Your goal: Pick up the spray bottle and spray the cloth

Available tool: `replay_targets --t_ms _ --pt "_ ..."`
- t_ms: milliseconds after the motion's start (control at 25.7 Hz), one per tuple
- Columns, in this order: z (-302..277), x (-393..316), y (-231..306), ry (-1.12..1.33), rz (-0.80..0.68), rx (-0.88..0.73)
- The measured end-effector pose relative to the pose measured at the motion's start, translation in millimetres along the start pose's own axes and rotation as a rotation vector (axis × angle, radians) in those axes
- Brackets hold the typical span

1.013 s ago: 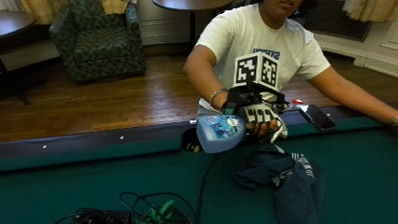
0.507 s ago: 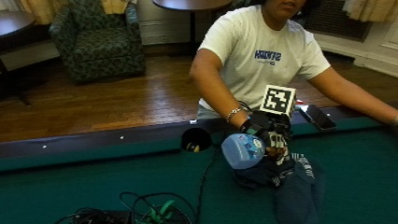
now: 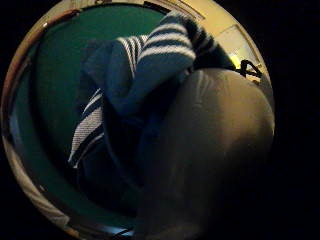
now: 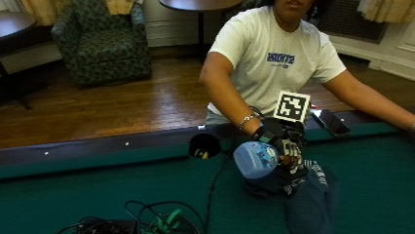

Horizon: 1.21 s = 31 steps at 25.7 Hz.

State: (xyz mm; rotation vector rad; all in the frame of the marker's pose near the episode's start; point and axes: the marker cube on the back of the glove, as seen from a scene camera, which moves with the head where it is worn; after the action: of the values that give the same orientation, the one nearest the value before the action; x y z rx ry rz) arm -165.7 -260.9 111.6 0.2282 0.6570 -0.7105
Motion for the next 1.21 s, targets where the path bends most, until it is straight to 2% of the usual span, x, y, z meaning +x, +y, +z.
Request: replay_targets --t_ms 273,390,662,935,1208 --pt "-27 67 1 -0.055 0.191 0.145" --pt "-42 75 9 -0.104 0.305 0.204" --pt "-57 103 23 -0.339 0.595 0.369" --pt "-60 96 19 -0.833 0.758 0.526" --pt "-66 54 -13 -1.454 0.704 0.594"
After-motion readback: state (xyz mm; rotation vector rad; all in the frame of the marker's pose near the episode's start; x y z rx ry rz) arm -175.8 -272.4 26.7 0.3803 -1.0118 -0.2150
